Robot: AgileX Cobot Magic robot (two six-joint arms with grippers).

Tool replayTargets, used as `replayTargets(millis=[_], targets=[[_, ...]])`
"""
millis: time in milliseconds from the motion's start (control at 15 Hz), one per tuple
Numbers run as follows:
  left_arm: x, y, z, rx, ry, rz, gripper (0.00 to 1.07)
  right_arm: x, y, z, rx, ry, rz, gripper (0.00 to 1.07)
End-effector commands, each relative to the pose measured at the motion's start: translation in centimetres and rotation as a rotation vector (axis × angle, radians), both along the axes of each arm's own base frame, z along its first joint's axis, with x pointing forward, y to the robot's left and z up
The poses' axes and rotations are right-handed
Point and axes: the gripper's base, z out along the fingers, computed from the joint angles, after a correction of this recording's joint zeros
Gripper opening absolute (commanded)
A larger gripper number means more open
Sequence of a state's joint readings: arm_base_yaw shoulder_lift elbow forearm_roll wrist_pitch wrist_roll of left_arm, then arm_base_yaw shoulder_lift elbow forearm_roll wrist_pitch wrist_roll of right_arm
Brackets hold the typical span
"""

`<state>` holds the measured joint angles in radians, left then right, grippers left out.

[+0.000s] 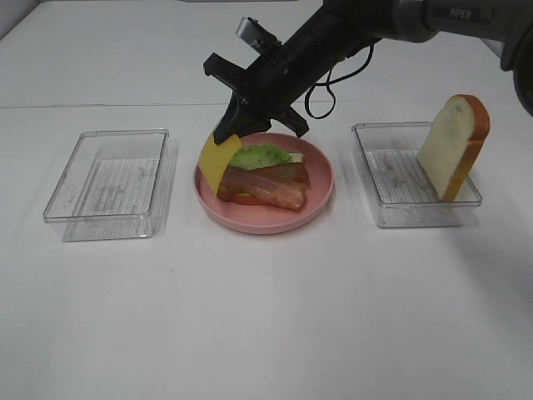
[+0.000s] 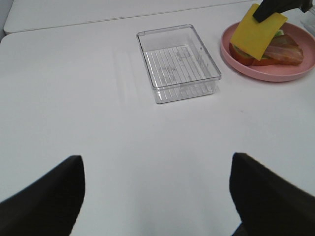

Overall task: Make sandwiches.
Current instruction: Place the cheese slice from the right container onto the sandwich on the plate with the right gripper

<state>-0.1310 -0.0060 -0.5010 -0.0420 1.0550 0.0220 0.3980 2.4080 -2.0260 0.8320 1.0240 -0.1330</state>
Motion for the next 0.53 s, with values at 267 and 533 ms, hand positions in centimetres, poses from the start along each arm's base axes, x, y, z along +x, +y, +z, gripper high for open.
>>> replayTargets(millis=[267, 533], targets=[[-0.2, 0.0, 0.0, -0.005, -0.026, 0.005, 0.77, 1.0, -1.7, -1.7, -0.210, -0.057, -0.071, 0.00], [-0.2, 0.0, 0.0, -0.005, -0.026, 0.005, 0.77, 1.1, -2.8, -2.3, -0.338, -0.064, -0.082, 0.00]])
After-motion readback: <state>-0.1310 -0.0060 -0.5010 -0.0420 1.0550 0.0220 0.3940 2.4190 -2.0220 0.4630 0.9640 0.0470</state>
